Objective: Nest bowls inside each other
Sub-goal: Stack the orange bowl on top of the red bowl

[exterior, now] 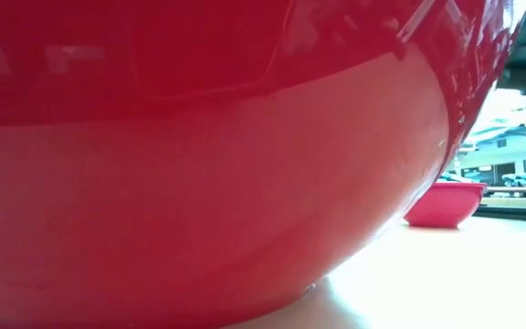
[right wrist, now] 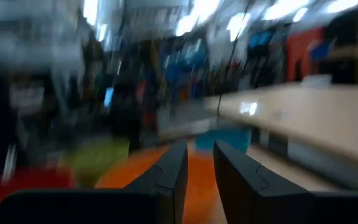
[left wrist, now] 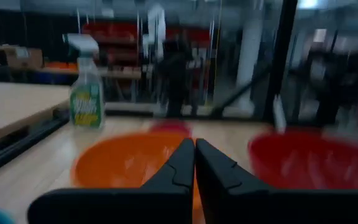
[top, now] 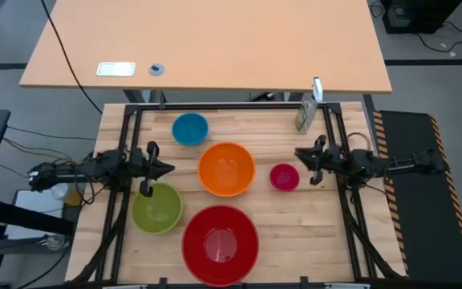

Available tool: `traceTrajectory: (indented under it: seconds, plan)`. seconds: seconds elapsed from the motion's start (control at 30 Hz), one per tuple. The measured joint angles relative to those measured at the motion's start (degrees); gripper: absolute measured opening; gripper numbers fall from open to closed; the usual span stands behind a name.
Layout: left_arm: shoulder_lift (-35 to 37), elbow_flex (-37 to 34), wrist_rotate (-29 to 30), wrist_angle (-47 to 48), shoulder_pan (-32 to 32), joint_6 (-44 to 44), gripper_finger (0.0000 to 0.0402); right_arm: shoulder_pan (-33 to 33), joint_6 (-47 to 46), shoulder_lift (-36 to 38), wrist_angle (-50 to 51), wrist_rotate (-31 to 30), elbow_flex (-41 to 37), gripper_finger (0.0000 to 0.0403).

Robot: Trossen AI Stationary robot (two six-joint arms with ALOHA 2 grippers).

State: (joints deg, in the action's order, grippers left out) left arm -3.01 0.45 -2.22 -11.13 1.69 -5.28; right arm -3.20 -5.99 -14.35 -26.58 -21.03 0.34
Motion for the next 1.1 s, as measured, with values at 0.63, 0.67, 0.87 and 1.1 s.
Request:
traceTrajectory:
  seconds: [0.63,0.67,0.87,1.1]
  plan:
    - [0.04,0.00,1.51,-22.06,0.11,-14.57,0.0018,0.00,-9.36,0.02,-27.98,-11.24,0.00,0.0087]
    - [0.04,0.00,1.53,-22.04,0.11,-15.05,0.0018,0.00,-10.68,0.01,-28.10,-10.97,0.00,0.0087]
    - [0.00,0.00,2.58,-22.06,0.11,-16.87,0.0018,0.00,-25.88,0.01,-28.12,-9.97,0.00,0.0087]
    - [0.00,0.00,4.59,-22.37,0.11,-18.03,0.0018,0.00,-30.44,0.00,-28.75,-10.22,0.02,0.0087]
